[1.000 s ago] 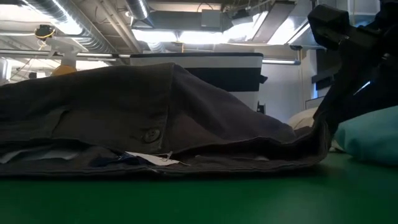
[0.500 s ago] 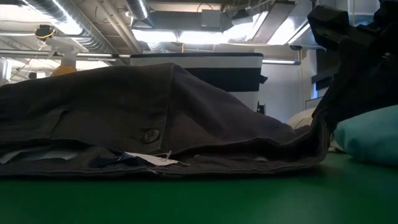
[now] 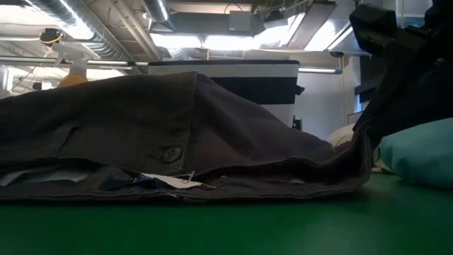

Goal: Fold laundry
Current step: Fold the black shorts

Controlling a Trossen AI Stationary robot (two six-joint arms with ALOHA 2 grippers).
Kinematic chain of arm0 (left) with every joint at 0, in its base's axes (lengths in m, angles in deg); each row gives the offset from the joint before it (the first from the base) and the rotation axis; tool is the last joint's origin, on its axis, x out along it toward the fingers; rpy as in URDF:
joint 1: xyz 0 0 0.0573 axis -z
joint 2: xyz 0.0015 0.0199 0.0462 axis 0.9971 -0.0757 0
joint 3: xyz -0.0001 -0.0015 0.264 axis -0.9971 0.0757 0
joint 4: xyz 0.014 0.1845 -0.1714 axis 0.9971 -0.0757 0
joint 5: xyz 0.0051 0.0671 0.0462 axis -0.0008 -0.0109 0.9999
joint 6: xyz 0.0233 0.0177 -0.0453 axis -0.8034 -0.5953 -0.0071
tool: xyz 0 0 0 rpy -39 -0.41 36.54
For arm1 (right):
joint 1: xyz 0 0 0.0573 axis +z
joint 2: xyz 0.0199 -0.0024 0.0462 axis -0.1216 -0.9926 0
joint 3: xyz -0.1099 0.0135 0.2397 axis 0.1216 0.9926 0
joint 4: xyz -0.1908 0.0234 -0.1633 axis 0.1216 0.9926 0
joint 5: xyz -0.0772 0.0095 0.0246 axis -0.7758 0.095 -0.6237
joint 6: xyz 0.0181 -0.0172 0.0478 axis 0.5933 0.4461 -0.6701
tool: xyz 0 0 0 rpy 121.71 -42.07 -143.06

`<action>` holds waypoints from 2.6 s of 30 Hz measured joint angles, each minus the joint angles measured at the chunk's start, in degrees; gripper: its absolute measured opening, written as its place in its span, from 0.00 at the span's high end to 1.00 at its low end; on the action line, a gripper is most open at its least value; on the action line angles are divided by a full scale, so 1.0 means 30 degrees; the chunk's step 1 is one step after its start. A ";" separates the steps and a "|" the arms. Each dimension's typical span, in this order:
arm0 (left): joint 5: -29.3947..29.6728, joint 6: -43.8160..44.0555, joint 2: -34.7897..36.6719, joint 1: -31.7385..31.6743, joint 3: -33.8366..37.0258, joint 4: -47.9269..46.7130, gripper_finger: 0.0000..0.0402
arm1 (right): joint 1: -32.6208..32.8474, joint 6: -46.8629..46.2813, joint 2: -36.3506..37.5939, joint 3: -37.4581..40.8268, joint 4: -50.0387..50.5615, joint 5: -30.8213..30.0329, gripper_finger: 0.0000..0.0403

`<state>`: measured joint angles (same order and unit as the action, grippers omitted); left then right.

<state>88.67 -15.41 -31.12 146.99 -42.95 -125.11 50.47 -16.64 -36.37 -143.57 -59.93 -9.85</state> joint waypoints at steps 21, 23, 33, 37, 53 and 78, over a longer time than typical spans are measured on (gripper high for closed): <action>0.5091 0.8708 0.0589 -0.0699 -0.5806 -0.7454 0.99 | 0.0020 -0.1375 0.3456 -0.1080 0.0033 -0.0619 0.98; 0.6719 0.8828 0.0936 -0.0783 -0.6753 -0.7318 0.99 | 0.0015 -0.1367 0.4295 -0.1701 -0.0080 -0.0725 0.98; 1.0585 0.8044 0.1063 -0.0904 -1.1842 -0.7364 1.00 | 0.0720 0.0439 0.7743 -0.3133 -0.0861 -0.1406 0.98; 1.2044 0.7322 0.1085 -0.0652 -1.4582 -0.7372 1.00 | 0.1688 0.1744 0.8993 -0.3140 -0.2325 -0.2243 0.98; 1.6515 0.3977 0.1777 0.0401 -1.9635 -0.5844 1.00 | 0.4588 0.5690 1.0105 -0.3162 -0.7125 -0.6942 0.99; 1.1904 1.6093 0.9940 -0.5154 -0.2687 -0.7352 1.00 | -0.0546 -0.7310 1.0789 -0.0064 0.3942 -0.7833 0.99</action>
<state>124.38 32.87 -1.30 131.53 -51.01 -147.17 48.83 -38.57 -4.01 -143.77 -48.11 -33.35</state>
